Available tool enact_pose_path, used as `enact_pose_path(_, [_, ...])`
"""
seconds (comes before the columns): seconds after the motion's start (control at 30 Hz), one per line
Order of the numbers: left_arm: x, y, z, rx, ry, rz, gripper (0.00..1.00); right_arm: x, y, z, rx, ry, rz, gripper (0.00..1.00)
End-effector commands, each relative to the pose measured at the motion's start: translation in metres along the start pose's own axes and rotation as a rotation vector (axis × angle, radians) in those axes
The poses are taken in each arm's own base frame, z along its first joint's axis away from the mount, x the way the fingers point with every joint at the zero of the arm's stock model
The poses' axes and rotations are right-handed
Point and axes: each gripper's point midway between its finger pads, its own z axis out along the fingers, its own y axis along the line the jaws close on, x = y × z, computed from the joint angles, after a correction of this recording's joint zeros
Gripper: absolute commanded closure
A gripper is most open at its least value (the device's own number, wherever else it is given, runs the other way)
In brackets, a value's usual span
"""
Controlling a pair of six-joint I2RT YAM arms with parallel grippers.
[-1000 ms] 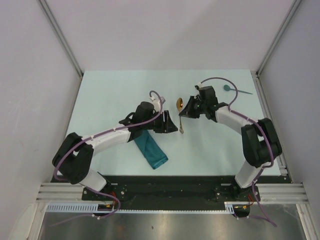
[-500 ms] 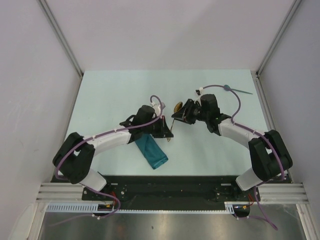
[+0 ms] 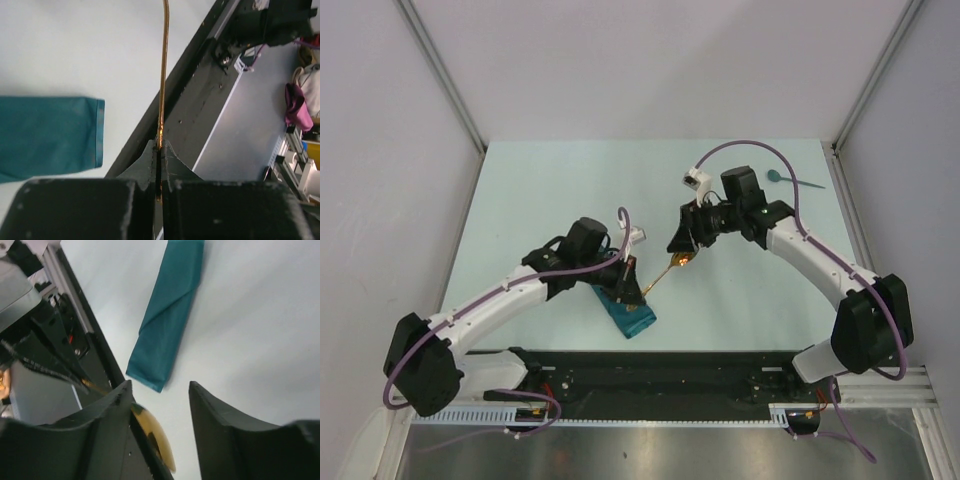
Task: Fold the napkin into a case and place the utensils inside
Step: Pass from the left arm to the right
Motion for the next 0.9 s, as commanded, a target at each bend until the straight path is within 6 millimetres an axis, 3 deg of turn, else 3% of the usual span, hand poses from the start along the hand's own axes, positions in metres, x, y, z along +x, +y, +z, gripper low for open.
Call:
enact_pose_path(0.0, [0.027, 0.000, -0.020, 0.035, 0.070, 0.003, 1.00, 0.008, 0.016, -0.019, -0.078, 0.038, -0.067, 0.49])
enact_pose_path(0.13, [0.033, 0.009, -0.028, 0.038, 0.060, -0.041, 1.00, 0.012, 0.030, -0.028, -0.125, 0.038, -0.065, 0.42])
enact_pose_path(0.27, [0.032, 0.003, -0.031, 0.068, 0.059, -0.042, 1.00, 0.021, 0.037, -0.025, -0.157, 0.051, -0.060, 0.35])
enact_pose_path(0.43, [0.034, -0.005, -0.030, 0.125, 0.064, -0.049, 1.00, 0.019, 0.037, -0.018, -0.173, 0.069, -0.059, 0.37])
enact_pose_path(0.53, [0.033, -0.007, -0.031, 0.136, 0.056, -0.044, 1.00, 0.015, 0.031, -0.014, -0.170, 0.084, -0.054, 0.46])
enact_pose_path(0.73, [0.035, -0.011, -0.032, 0.160, 0.059, -0.052, 1.00, 0.028, 0.021, -0.006, -0.169, 0.137, -0.023, 0.58])
enact_pose_path(0.87, [0.034, -0.011, -0.031, 0.163, 0.072, -0.062, 1.00, 0.038, 0.028, -0.004, -0.200, 0.165, 0.000, 0.78])
